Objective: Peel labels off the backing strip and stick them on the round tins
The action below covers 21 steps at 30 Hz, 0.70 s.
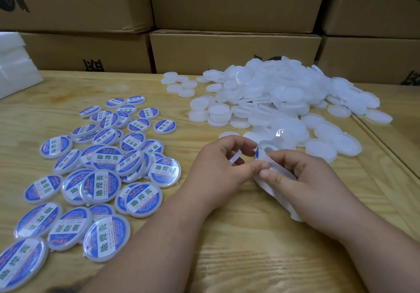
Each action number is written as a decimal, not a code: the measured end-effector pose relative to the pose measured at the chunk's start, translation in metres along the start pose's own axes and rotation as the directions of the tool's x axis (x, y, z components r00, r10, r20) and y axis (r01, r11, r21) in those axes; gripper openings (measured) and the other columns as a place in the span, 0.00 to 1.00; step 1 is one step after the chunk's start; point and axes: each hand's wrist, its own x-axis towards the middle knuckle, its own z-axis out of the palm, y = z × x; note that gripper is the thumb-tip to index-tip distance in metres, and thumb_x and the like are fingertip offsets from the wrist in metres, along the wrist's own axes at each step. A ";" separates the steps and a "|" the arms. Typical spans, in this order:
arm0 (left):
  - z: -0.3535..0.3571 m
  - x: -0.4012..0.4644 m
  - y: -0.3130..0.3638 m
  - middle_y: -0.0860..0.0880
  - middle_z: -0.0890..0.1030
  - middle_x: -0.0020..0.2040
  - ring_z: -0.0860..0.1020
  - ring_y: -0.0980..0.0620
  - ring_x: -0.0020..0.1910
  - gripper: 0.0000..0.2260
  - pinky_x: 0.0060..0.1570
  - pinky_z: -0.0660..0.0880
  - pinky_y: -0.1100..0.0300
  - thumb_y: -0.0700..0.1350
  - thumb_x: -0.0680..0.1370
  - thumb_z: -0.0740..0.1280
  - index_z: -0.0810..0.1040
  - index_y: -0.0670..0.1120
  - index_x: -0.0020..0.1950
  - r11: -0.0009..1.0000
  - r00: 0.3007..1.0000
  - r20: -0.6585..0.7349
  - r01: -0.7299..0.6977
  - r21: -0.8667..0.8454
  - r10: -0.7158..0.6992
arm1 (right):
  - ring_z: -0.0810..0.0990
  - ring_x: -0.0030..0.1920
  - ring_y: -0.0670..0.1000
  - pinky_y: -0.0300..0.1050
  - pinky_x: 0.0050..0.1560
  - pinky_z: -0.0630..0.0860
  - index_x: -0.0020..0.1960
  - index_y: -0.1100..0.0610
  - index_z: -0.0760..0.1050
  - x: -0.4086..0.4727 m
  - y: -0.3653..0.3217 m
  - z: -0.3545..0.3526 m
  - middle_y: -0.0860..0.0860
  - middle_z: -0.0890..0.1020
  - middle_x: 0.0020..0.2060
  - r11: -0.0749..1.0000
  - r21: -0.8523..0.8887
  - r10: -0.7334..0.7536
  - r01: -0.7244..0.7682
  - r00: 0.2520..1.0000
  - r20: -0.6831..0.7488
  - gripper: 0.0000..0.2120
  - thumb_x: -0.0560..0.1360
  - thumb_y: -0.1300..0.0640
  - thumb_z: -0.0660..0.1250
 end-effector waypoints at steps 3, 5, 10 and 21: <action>-0.001 0.000 0.001 0.62 0.84 0.49 0.82 0.53 0.45 0.13 0.44 0.78 0.67 0.52 0.68 0.81 0.83 0.60 0.50 1.000 1.000 0.004 0.005 -0.014 -0.005 | 0.85 0.52 0.50 0.65 0.52 0.82 0.55 0.38 0.82 -0.002 -0.002 -0.001 0.44 0.87 0.49 0.999 0.040 -0.003 0.001 0.999 0.045 0.09 0.78 0.48 0.67; -0.001 0.000 0.002 0.61 0.84 0.49 0.82 0.53 0.45 0.13 0.45 0.79 0.66 0.51 0.68 0.81 0.84 0.59 0.49 1.000 1.000 0.005 0.007 -0.023 -0.007 | 0.85 0.52 0.58 0.70 0.51 0.80 0.56 0.39 0.82 -0.002 -0.002 -0.001 0.48 0.86 0.50 0.998 0.055 0.014 -0.017 0.998 0.063 0.12 0.76 0.45 0.65; -0.002 -0.002 0.005 0.61 0.84 0.49 0.81 0.57 0.42 0.11 0.41 0.77 0.69 0.51 0.69 0.82 0.84 0.57 0.48 0.999 1.000 -0.010 0.021 -0.032 -0.022 | 0.85 0.53 0.47 0.62 0.58 0.80 0.57 0.38 0.82 0.000 0.001 -0.004 0.43 0.87 0.51 0.999 0.037 0.018 -0.021 0.998 0.056 0.19 0.82 0.61 0.63; -0.002 -0.002 0.003 0.66 0.84 0.43 0.81 0.66 0.44 0.08 0.41 0.71 0.76 0.45 0.77 0.71 0.83 0.58 0.41 0.989 0.982 -0.160 -0.080 0.126 0.100 | 0.81 0.34 0.58 0.46 0.31 0.80 0.48 0.40 0.82 0.000 0.002 0.000 0.55 0.84 0.39 0.999 0.025 0.050 -0.047 0.991 -0.127 0.14 0.76 0.59 0.66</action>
